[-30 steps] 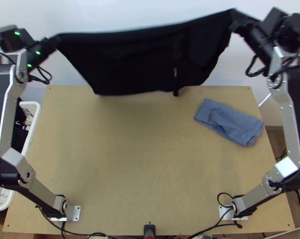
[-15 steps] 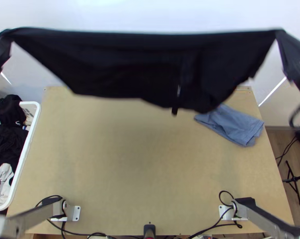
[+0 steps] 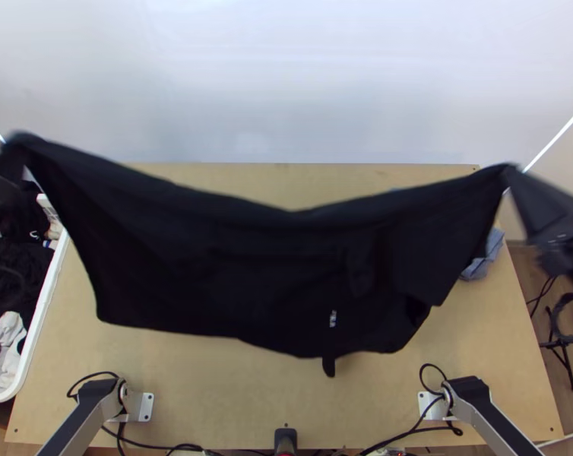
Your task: Fold the t-shirt
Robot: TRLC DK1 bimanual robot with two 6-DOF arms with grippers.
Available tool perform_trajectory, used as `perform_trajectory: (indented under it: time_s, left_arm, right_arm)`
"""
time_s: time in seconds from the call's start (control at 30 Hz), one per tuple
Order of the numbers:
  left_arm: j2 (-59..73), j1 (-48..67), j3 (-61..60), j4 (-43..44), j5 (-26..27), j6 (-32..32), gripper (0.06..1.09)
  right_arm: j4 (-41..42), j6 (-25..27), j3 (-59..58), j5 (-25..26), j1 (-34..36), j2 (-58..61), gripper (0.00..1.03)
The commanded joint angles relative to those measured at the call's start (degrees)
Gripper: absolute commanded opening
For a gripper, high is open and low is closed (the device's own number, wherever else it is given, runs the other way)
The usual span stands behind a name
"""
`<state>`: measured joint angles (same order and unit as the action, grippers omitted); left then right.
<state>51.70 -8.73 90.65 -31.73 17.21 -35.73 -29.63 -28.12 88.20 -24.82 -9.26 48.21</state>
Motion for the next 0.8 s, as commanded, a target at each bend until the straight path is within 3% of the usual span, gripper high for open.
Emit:
perform_trajectory:
  time_s: [0.0, 0.13, 0.27, 0.57, 0.77]
  left_arm:
    - [-6.70, 0.38, -20.87, -1.85, 3.09, 3.73, 0.09]
    - [-8.81, 0.12, -41.61, 2.37, 4.50, 9.36, 0.09]
    - [-4.07, -0.06, -48.55, 11.16, 4.50, 11.03, 0.09]
    - [19.75, -2.08, -44.68, 26.98, 3.53, 13.14, 0.09]
    - [26.08, -1.02, -31.41, 25.92, 1.86, 9.53, 0.09]
  right_arm:
    - [-1.75, -0.27, -15.87, -0.49, -1.03, -3.64, 0.03]
    - [8.27, -0.09, -36.79, -0.76, -1.03, -4.44, 0.03]
    - [20.75, -0.71, -47.16, -0.76, -0.85, 1.80, 0.03]
    - [36.83, -1.50, -45.58, -0.49, -1.20, 21.93, 0.03]
    - [38.15, -3.43, -32.74, 1.00, -0.85, 27.47, 0.03]
